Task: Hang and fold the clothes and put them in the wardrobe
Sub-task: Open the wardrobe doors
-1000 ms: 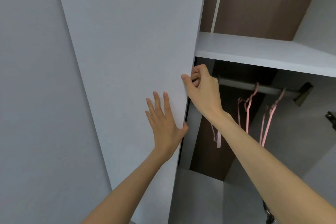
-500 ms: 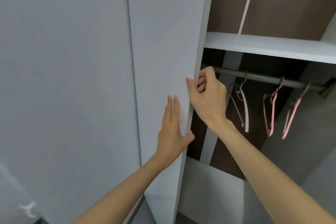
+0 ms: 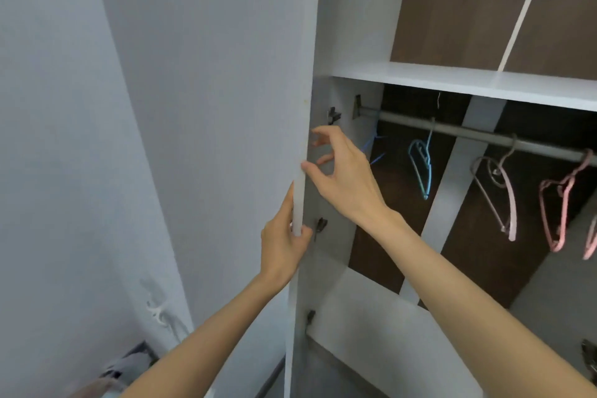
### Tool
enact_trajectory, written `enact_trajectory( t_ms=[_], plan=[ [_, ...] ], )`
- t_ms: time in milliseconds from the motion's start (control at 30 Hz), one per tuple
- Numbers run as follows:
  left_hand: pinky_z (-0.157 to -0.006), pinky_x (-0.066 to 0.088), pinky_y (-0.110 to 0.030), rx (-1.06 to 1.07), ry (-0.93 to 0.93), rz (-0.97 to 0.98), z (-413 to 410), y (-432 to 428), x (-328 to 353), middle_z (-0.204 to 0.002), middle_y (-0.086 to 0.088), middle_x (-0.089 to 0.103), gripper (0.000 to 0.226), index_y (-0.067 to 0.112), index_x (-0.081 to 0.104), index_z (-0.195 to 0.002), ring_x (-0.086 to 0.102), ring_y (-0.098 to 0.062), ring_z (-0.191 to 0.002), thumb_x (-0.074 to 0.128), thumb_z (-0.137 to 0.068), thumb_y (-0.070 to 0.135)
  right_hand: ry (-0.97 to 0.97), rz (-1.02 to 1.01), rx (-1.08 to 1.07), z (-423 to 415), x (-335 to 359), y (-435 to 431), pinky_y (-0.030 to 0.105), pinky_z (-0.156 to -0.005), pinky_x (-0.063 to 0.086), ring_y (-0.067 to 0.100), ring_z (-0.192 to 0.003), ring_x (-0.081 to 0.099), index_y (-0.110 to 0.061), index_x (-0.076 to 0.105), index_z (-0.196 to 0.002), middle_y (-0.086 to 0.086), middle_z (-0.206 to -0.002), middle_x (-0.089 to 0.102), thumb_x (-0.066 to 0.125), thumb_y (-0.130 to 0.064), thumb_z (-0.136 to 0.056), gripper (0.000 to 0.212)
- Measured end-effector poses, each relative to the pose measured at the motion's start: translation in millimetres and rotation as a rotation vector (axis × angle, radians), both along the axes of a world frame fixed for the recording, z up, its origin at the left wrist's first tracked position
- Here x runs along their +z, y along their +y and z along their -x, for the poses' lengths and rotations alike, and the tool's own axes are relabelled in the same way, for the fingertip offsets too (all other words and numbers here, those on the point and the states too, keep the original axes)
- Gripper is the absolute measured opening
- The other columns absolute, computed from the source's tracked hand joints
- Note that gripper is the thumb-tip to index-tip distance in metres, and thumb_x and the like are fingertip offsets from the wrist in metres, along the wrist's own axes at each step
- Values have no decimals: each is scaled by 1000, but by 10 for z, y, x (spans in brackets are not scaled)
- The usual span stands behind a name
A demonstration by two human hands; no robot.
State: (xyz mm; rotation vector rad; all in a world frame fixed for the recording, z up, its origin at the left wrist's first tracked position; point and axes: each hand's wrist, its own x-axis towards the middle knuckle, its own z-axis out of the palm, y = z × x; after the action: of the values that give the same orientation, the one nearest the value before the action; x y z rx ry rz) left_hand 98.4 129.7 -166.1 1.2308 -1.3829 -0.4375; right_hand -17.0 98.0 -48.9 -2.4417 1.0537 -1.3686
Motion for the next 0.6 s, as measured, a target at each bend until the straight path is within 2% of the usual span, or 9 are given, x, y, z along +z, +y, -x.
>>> enact_trajectory(
  t_ms=[67, 167, 300, 433, 533, 600],
  plan=[
    [-75, 53, -19, 34, 11, 7, -262, 14, 16, -101, 20, 67, 72, 34, 36, -143, 65, -10, -83, 53, -81, 1, 24, 8, 13, -258, 60, -49, 28, -75, 49, 5, -84, 60, -29, 42, -122, -15, -109, 54, 64, -33, -87, 42],
    [-77, 56, -28, 57, 17, -2, -598, 13, 49, -103, 23, 66, 65, 36, 43, -137, 66, -12, -86, 53, -82, 2, 16, -19, 64, -615, 175, -157, 35, -76, 53, 11, -83, 58, -25, 44, -115, -11, -101, 53, 66, -33, -85, 38],
    [-75, 57, -29, 82, 10, -33, -921, -53, 71, -107, 22, 66, 56, 38, 52, -126, 67, -4, -86, 54, -81, 4, 21, 26, 95, -935, 220, -308, 39, -76, 52, 14, -83, 57, -21, 47, -102, -8, -94, 56, 70, -29, -80, 32],
    [-73, 54, -18, 135, -2, -87, -1107, -129, 76, -103, 25, 66, 56, 42, 51, -124, 67, -1, -85, 54, -80, 7, 14, 56, 107, -1112, 178, -424, 34, -77, 50, 13, -84, 57, -20, 52, -101, -6, -96, 59, 69, -30, -81, 28],
    [-78, 55, -28, 211, -29, -103, -1210, -170, 75, -94, 24, 66, 57, 47, 47, -122, 66, -5, -84, 54, -80, 9, 78, 87, 102, -1229, 147, -485, 36, -81, 49, 15, -93, 57, -18, 55, -107, -4, -105, 60, 63, -26, -86, 24],
    [-82, 54, -28, 218, -57, -102, -1253, -184, 72, -98, 30, 64, 57, 46, 45, -124, 66, -2, -91, 54, -81, 8, 76, 92, 97, -1283, 130, -510, 36, -81, 49, 17, -95, 58, -16, 57, -107, -2, -106, 60, 60, -23, -88, 21]
  ],
)
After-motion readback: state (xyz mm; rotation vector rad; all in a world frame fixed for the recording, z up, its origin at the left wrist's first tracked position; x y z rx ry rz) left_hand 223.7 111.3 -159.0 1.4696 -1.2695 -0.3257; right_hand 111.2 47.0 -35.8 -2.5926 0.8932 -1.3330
